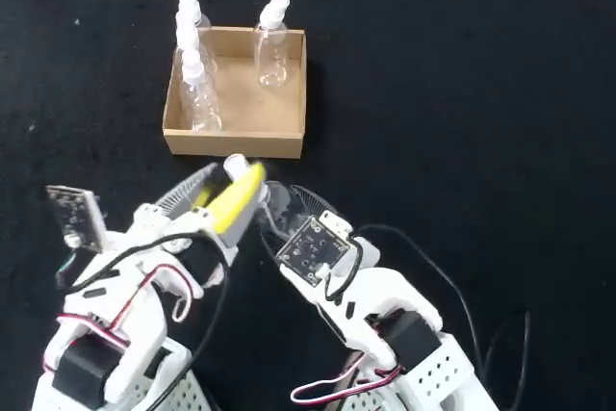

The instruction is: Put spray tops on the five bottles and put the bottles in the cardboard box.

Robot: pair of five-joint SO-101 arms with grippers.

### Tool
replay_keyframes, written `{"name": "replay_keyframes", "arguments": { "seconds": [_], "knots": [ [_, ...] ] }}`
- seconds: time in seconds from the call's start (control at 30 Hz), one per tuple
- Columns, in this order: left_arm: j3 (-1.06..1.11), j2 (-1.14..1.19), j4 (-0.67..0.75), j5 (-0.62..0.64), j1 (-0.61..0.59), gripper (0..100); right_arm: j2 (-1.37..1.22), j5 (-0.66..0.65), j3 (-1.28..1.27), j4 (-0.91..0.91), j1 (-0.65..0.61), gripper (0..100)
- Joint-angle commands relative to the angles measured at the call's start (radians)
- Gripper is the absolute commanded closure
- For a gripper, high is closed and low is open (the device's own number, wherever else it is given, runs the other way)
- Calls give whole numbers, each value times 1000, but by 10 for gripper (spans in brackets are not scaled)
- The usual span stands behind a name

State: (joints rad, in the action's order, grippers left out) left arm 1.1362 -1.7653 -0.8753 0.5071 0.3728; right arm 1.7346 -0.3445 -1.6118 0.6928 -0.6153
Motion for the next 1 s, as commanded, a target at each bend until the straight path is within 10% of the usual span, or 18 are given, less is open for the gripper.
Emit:
{"name": "replay_keyframes", "arguments": {
  "seconds": [0.0, 0.97],
  "knots": [
    [-84, 3, 6, -11, -77, 801, 21, 9, 19, -32, -15, 963],
    [44, 2, 35, -11, -318, 798, 21, 9, -24, -258, -84, 963]
  ]
}}
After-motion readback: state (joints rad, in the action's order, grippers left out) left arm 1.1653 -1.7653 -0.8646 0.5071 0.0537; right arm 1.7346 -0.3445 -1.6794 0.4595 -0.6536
